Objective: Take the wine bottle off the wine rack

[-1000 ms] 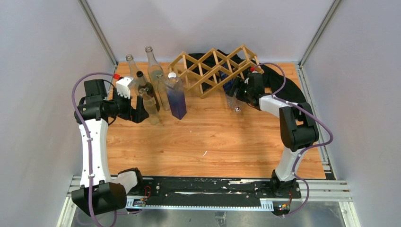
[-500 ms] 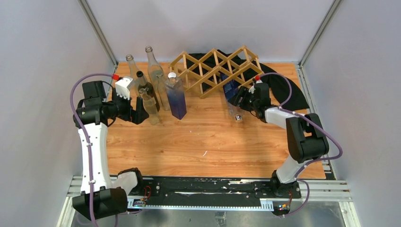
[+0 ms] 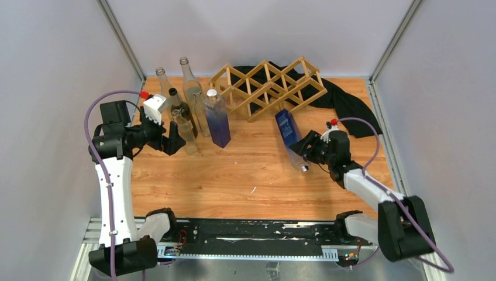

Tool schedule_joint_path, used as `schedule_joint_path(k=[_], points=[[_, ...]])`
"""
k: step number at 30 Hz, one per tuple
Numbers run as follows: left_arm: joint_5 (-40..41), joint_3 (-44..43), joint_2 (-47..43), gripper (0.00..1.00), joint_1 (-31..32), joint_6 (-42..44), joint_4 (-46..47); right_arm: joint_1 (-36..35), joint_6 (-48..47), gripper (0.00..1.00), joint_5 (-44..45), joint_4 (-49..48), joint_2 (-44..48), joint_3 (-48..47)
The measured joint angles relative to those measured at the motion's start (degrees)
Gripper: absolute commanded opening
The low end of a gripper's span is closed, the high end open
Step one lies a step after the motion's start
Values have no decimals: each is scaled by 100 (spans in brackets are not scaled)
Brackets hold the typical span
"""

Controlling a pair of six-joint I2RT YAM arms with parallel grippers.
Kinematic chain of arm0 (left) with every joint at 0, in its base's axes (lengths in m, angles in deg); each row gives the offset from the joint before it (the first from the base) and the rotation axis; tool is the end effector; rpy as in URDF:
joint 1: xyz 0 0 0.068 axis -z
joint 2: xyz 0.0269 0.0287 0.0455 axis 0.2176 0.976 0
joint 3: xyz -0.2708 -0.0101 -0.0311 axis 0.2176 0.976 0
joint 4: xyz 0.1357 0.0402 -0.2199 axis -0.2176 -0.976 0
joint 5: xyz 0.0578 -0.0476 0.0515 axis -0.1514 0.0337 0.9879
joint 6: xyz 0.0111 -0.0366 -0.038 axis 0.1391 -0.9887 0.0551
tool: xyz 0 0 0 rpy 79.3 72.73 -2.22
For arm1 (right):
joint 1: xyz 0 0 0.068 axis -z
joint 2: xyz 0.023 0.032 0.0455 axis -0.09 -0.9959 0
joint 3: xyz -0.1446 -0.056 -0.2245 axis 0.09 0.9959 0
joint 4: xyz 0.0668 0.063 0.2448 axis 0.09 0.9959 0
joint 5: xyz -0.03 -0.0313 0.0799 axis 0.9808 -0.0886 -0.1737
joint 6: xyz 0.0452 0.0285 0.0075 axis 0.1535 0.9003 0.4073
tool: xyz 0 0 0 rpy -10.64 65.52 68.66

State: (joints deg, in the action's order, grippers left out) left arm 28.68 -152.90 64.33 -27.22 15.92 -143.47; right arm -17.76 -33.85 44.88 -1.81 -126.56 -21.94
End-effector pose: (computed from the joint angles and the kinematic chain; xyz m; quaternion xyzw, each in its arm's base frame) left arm 0.1719 0.0210 0.3818 0.2044 0.8553 -0.1844 0.4389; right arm 0.2343 0.0653 0.1966 0.1003 0.8193 0.3766 0.4204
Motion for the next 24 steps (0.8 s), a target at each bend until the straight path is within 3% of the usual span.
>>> schedule_joint_path(k=[9,24], points=[[24,72,-352,100,1202,479,-39,0,361,0,-116,1543,1561,262],[527,422,48,100,3674,1628,-59,-302,518,0,-1075,3532,1810,-743]])
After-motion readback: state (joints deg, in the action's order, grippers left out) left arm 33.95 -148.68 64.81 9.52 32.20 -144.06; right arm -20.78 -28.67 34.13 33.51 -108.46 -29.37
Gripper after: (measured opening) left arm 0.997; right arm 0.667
